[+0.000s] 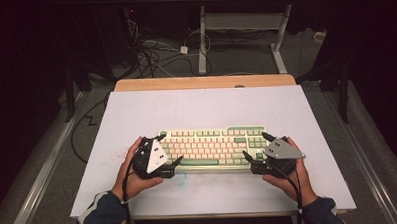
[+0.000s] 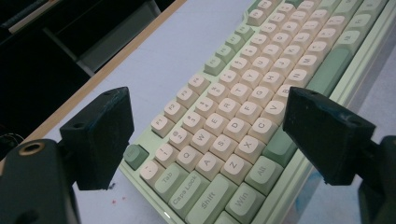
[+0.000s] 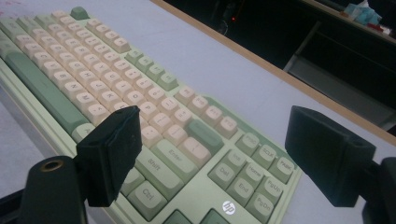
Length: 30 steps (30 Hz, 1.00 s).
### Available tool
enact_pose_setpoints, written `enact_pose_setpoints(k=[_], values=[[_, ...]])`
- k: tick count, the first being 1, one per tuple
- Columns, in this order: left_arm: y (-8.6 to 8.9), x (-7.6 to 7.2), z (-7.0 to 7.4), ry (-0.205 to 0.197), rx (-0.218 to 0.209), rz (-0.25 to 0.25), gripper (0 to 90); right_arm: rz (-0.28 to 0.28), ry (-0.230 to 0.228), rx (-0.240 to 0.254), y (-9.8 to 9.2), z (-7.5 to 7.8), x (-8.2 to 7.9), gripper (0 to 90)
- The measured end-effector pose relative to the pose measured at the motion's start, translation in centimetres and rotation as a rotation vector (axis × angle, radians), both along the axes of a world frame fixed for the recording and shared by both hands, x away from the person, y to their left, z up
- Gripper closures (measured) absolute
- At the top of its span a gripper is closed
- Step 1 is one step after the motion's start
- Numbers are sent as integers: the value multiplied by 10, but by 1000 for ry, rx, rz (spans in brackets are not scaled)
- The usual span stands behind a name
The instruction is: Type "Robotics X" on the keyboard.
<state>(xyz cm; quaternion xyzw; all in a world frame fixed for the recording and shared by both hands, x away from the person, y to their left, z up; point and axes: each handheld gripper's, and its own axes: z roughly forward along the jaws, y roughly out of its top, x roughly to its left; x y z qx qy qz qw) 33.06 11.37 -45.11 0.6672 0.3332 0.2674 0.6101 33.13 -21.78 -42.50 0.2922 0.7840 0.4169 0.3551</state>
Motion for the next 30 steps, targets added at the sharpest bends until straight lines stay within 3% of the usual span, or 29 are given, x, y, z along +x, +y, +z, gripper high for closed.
enact_pose_setpoints(k=[17,30], values=[[11,-12,-7,-8,24,0,153,-11,-23,0,-19,0,-14,199],[25,-22,-12,-15,0,23,153,-30,-26,6,-29,-3,-20,199]])
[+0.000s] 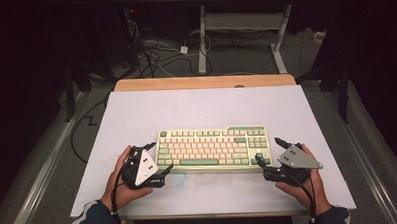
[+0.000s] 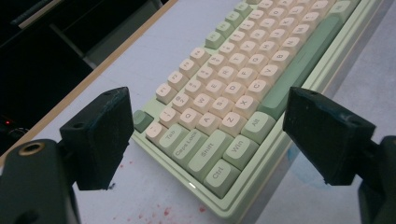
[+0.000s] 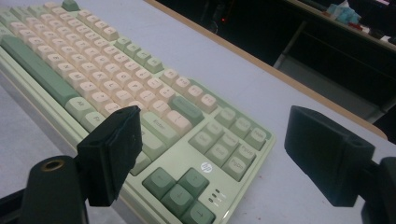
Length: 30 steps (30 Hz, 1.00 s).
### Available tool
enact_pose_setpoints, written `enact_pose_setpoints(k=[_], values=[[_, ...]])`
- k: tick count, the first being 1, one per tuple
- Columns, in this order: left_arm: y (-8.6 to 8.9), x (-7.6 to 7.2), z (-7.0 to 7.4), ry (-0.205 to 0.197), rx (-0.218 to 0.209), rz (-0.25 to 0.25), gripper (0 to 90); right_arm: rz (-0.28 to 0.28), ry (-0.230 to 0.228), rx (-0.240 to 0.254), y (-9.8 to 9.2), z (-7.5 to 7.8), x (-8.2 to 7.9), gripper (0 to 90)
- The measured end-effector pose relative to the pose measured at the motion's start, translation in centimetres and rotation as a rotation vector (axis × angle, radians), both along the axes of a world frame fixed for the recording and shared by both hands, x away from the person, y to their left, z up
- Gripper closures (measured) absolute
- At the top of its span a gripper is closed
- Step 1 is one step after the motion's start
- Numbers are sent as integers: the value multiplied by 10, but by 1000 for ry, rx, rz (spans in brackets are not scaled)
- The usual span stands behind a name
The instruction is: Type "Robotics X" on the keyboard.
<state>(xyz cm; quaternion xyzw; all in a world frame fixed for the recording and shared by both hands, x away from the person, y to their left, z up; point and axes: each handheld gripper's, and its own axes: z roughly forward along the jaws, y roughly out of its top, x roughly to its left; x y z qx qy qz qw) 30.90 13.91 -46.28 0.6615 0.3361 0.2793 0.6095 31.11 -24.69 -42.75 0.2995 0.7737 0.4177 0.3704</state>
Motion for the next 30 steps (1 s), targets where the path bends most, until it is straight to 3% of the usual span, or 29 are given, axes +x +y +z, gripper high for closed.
enact_pose_setpoints(k=[16,30], values=[[17,-11,-10,-19,-15,22,154,-36,-16,8,-16,-6,-7,199],[34,-13,-19,21,-20,62,153,-105,15,37,-40,-22,-12,199]])
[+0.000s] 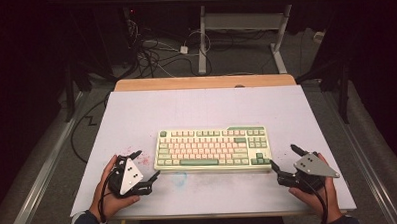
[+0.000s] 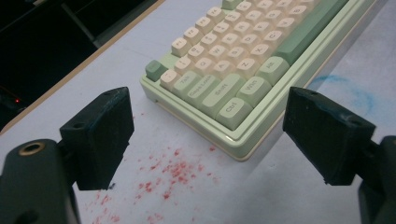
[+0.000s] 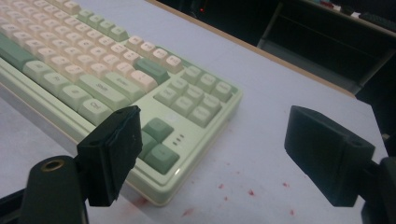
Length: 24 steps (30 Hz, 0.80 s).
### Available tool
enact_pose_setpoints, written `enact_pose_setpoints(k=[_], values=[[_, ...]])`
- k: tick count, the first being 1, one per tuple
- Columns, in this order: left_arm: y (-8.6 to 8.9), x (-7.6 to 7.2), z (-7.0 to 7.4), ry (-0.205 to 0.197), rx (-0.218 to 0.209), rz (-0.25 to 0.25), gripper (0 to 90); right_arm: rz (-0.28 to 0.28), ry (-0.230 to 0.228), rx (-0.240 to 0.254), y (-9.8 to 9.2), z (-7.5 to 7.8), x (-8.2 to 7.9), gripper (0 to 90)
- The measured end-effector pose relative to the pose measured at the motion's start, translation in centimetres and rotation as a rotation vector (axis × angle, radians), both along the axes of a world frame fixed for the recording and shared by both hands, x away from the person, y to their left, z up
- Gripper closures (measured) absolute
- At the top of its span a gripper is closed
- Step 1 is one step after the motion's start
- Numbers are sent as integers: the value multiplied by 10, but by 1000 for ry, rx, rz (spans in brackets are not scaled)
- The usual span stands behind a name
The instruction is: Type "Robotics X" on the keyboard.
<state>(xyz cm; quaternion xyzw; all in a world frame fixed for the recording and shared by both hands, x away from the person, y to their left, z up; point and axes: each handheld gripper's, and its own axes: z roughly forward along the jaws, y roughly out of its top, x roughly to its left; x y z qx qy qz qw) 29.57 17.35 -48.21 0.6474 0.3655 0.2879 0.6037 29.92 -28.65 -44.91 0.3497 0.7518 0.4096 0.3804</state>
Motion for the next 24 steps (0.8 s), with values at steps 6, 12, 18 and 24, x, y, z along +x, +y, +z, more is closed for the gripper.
enact_pose_setpoints(k=[6,12,18,24], values=[[8,-3,-6,23,3,26,154,-36,7,9,-11,-8,-4,199],[12,-5,-11,39,19,32,154,-45,11,12,-14,-13,-8,199],[12,-5,-11,38,21,30,153,-29,5,5,-11,-13,-7,199],[12,-5,-12,43,26,19,153,-15,3,5,-6,-14,-9,199]])
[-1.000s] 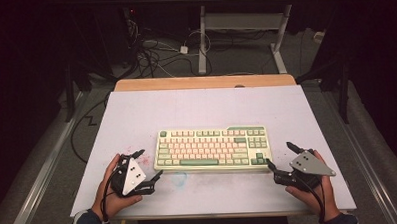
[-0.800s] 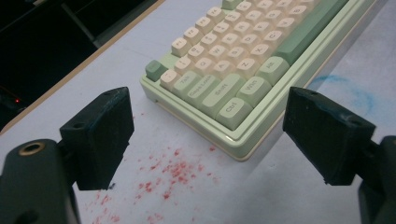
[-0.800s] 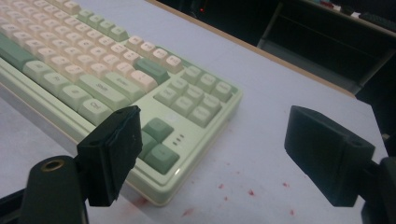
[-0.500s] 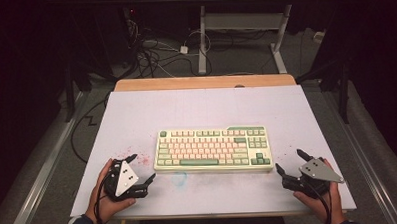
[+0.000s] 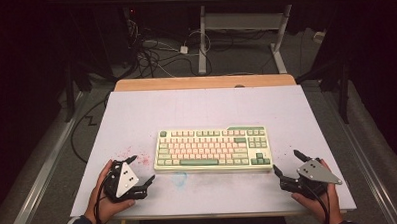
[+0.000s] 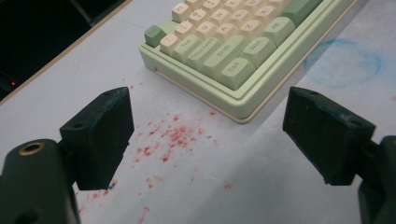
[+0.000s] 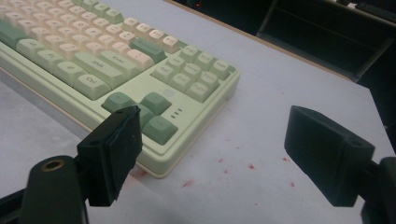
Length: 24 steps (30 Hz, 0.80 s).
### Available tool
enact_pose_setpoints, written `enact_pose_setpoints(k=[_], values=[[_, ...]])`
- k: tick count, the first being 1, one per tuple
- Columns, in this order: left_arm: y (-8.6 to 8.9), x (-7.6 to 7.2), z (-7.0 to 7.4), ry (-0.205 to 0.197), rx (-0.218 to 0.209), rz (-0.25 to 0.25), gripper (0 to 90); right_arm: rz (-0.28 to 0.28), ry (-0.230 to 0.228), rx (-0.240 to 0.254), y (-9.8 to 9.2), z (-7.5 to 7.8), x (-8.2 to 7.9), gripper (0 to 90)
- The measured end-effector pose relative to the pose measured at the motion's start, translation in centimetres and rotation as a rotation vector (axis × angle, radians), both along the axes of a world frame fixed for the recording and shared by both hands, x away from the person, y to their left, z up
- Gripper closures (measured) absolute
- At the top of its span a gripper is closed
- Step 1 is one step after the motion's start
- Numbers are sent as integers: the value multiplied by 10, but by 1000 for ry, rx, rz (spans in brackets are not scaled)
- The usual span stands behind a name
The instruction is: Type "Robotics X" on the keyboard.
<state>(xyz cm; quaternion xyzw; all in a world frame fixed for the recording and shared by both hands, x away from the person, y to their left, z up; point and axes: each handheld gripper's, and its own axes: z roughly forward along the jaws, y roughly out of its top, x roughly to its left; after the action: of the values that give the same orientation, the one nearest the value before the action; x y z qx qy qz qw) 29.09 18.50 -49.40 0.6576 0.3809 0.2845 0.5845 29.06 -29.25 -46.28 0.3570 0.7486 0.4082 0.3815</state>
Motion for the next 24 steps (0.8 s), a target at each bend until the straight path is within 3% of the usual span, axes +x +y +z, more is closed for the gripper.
enact_pose_setpoints(k=[24], values=[[-2,2,-1,9,-4,-4,154,1,-1,-3,1,1,-2,199]])
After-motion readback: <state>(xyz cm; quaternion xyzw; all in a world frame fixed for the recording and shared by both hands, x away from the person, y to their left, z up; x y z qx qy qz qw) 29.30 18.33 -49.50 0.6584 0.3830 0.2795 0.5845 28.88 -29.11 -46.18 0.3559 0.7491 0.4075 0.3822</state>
